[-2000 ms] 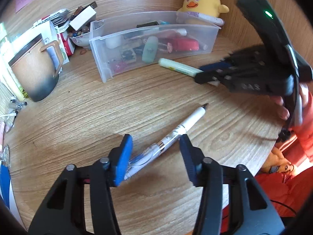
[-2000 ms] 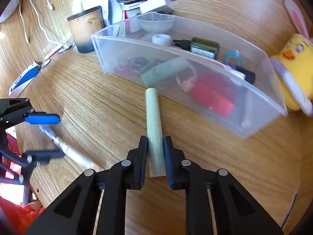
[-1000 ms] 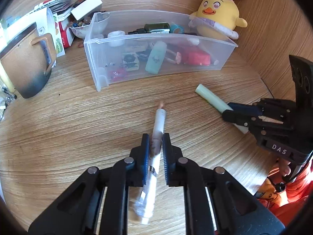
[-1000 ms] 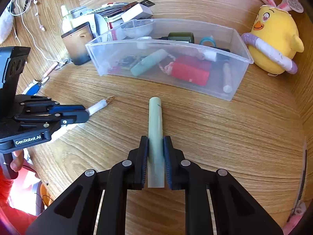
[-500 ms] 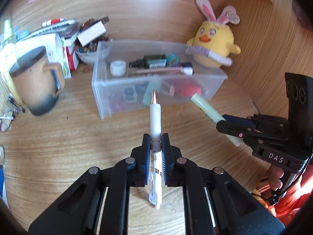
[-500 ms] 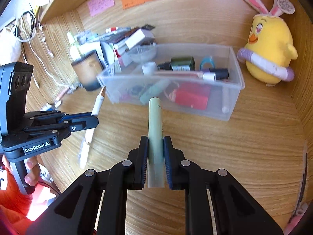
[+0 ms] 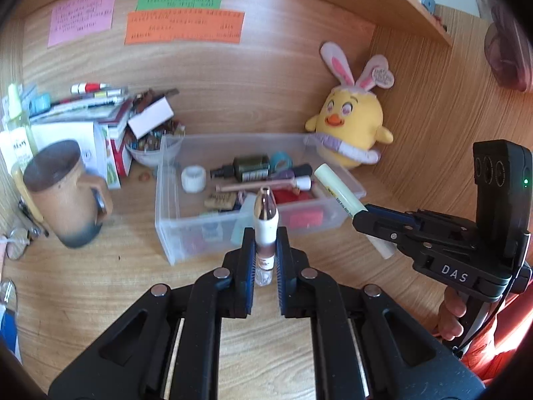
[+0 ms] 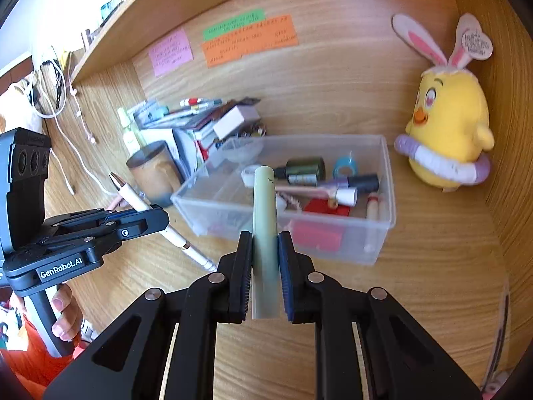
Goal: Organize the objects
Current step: 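Lift the pen and glue stick and carry them over the bin with both tools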
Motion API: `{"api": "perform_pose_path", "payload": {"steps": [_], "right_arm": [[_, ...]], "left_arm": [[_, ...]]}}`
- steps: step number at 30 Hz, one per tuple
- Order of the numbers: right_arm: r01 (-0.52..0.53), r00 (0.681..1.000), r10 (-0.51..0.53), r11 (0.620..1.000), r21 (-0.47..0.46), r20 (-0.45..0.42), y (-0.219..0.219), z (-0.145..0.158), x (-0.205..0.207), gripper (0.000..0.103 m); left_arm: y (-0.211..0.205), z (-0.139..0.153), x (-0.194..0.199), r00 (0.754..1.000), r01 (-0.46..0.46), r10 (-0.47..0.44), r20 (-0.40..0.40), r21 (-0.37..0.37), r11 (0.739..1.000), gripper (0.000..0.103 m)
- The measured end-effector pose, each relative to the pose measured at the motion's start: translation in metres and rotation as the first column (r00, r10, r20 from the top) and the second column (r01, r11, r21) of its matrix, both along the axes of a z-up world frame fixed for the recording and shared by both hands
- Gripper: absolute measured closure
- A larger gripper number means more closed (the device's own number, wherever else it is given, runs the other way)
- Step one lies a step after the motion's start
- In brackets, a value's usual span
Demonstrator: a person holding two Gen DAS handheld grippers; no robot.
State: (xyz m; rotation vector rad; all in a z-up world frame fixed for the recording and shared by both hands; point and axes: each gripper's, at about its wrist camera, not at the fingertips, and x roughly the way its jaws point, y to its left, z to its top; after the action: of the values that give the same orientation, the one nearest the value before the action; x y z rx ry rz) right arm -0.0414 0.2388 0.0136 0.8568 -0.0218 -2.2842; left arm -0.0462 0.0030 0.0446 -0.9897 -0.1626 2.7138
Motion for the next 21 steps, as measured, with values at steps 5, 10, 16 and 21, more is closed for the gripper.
{"api": "perform_pose_path", "payload": {"steps": [5,10,16,21], "right_arm": [[0.015,0.999,-0.015,1.000,-0.012,-0.031,0.001,0.012,-0.011,0.089],[0.029,0.998,-0.030,0.999,-0.022,-0.060,-0.001,0.023,-0.024,0.089],[0.040,0.995,-0.041,0.999,-0.014,-0.086,-0.008,0.032,-0.039,0.089],[0.052,0.995,-0.053,0.999,-0.008,-0.087,-0.016,0.034,-0.052,0.089]], "left_arm": [[-0.004,0.013,-0.010,1.000,-0.014,0.015,-0.027,0.028,1.000,0.093],[-0.008,0.033,-0.023,0.998,-0.021,0.023,-0.052,0.050,0.999,0.093],[-0.010,0.054,-0.042,0.996,-0.015,0.020,-0.085,0.062,0.998,0.093],[-0.007,0.055,-0.062,0.996,-0.026,0.030,-0.085,0.047,0.999,0.093]]}}
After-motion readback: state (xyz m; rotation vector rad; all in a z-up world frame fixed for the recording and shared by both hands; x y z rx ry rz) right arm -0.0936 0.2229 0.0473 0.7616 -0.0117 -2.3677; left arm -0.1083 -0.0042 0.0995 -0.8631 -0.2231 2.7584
